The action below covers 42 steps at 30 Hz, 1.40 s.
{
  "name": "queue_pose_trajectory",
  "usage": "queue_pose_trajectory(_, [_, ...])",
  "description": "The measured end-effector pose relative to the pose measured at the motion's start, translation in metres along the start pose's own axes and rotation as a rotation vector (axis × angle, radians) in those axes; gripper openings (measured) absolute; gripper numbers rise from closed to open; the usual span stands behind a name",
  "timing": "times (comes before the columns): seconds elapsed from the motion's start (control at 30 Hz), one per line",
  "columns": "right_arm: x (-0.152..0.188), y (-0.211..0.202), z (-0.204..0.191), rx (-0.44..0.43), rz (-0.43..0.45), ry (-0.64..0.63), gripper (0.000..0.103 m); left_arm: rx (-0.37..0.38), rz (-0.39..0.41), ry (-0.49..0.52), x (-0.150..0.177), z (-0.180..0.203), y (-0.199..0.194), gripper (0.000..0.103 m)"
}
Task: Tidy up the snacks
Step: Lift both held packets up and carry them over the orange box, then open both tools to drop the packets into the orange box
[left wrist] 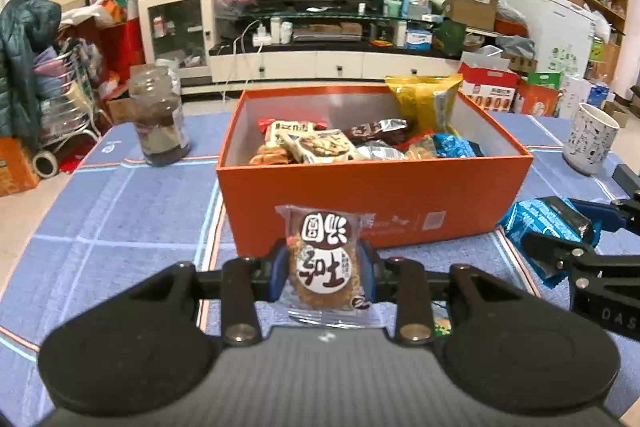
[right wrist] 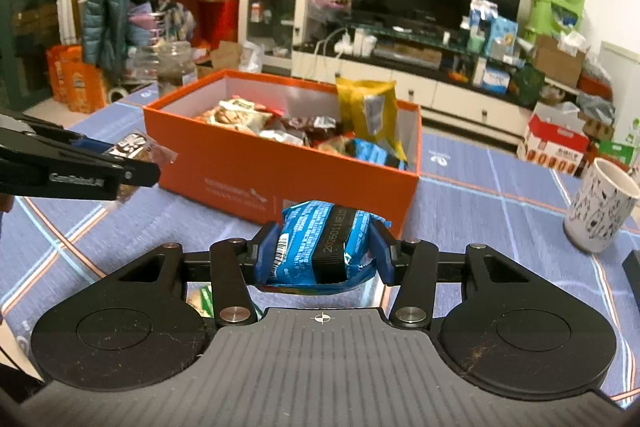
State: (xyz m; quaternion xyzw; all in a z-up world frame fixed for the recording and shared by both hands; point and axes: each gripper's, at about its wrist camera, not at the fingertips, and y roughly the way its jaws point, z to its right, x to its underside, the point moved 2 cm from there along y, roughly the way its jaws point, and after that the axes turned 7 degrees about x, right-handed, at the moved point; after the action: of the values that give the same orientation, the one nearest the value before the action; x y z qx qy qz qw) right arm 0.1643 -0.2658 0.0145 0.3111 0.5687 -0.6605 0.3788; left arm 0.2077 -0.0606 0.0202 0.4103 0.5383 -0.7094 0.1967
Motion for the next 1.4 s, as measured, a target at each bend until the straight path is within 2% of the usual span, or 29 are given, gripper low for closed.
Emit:
queue_pose_trajectory(0.37, [0.0,0.002,-0.009,-0.01,-0.005,-0.015,0.034,-0.089,-0.023,-0.009,-0.002,-0.007,0.003,0.033])
queue_pose_trajectory(0.87, [-0.001,0.005,-0.01,-0.02,-0.006,-0.008,0.034,-0.087,-0.031,-0.03,-0.002,-0.015,0.0,0.033])
queue_pose_trajectory(1.13, [-0.022,-0.015,0.011,-0.028,0.072,0.065,0.034,-0.064,0.091,-0.066,-0.037,-0.028,-0.04,0.033])
queue_pose_trajectory(1.4, [-0.077,0.019,0.033,-0.039,0.123,0.134,0.034,-0.114,0.106,-0.077,-0.084,-0.04,-0.005,0.033])
